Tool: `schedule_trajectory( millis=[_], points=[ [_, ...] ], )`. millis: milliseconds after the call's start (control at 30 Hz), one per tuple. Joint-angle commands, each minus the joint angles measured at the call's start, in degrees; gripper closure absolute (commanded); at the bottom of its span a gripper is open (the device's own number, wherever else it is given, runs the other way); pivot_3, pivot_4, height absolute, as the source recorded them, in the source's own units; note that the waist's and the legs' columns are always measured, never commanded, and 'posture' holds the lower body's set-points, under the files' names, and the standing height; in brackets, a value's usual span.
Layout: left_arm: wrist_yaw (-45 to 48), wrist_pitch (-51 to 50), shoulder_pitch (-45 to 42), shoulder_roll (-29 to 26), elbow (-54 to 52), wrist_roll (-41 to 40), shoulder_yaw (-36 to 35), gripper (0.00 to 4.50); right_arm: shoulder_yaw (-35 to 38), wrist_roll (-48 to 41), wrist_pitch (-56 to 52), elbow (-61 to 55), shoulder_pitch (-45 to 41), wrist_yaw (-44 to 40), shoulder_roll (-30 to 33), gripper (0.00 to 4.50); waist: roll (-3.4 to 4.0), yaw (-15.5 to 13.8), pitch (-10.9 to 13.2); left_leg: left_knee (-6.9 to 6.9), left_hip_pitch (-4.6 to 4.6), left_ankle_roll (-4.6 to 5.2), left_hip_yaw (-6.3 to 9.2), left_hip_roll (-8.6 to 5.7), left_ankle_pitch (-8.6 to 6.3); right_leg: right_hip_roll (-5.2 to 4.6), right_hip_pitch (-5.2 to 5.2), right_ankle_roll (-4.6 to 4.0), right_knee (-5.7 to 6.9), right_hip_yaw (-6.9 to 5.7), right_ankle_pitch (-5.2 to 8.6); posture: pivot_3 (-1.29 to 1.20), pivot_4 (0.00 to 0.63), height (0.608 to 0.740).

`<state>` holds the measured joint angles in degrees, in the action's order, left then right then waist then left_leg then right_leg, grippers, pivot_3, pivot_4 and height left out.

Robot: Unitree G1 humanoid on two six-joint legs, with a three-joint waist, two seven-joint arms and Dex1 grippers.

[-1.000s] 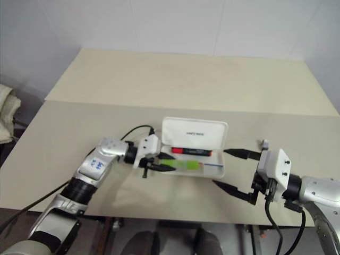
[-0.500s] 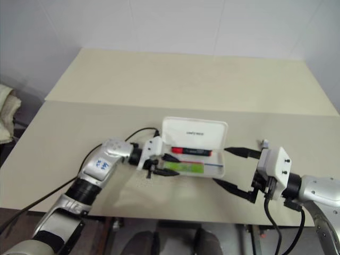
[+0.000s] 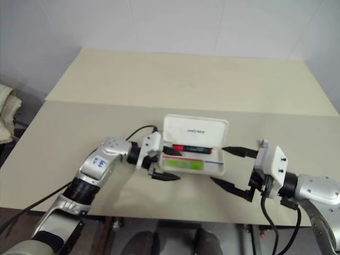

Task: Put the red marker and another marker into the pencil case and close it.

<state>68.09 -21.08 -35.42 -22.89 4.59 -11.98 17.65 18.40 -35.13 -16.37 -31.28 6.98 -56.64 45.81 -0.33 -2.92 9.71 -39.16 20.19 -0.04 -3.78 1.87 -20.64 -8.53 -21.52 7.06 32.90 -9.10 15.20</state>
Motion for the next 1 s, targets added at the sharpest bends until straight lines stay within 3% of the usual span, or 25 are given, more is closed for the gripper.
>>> schedule_trajectory(
  millis=[33, 167, 400, 600, 767, 1000],
  points=[
    [1.77, 1.0, 1.14, -0.81, -3.15, -2.87, -1.62, 0.09, 0.54, -0.85, -0.48, 0.05, -1.19, 1.21, -0.43, 0.0, 0.0, 0.06, 0.0, 0.0, 0.0, 0.0, 0.0, 0.0, 0.0, 0.0, -0.01, 0.0, -0.01, 0.0, 0.0, 0.0, 0.15, 0.74],
    [1.93, 1.7, 1.98, -0.87, -3.51, -4.71, -3.19, 0.09, 0.7, -0.67, -2.8, 1.39, -2.62, 4.56, -1.36, 0.0, 0.0, 0.0, 0.0, 0.01, 0.0, 0.0, 0.0, 0.01, 0.0, 0.0, -0.01, 0.0, -0.01, 0.0, 0.0, 0.0, 0.15, 0.74],
    [3.88, 5.23, 2.12, -3.0, -3.72, -11.31, -12.15, 0.09, 3.77, 8.59, -10.95, 10.34, -7.05, 30.21, -10.23, 0.0, 0.03, 0.34, -0.03, 0.03, 0.0, -0.06, 0.0, 0.04, 0.04, 0.0, -0.04, -0.02, 0.02, 0.0, 0.01, 0.0, 0.15, 0.74],
    [5.5, 4.98, 1.34, -6.69, -3.48, -14.97, -17.08, 0.09, 3.4, 14.85, -10.56, 14.52, -10.21, 41.52, -16.23, 0.0, 0.17, 0.92, -0.06, 0.08, 0.02, -0.08, -0.03, -0.01, 0.05, -0.01, -0.07, -0.02, 0.02, 0.02, 0.01, 0.0, 0.15, 0.74],
    [6.29, 3.5, -0.22, -9.18, -3.47, -16.77, -18.8, 0.09, 2.13, 17.09, -9.57, 20.25, -13.81, 45.85, -21.23, 0.0, 0.18, 1.61, -0.05, 0.14, 0.01, -0.08, -0.01, 0.01, 0.05, 0.0, -0.07, -0.02, 0.02, 0.01, 0.02, 0.0, 0.15, 0.74],
    [5.71, 3.43, -1.69, -11.24, -3.84, -17.05, -19.62, 0.09, 1.52, 20.81, -4.46, 33.67, -20.16, 48.52, -23.2, 0.0, 0.19, 1.91, -0.05, 0.16, -0.01, -0.08, -0.05, 0.01, 0.05, 0.01, -0.09, -0.02, 0.04, 0.05, 0.02, 0.0, 0.15, 0.74]
  ],
)
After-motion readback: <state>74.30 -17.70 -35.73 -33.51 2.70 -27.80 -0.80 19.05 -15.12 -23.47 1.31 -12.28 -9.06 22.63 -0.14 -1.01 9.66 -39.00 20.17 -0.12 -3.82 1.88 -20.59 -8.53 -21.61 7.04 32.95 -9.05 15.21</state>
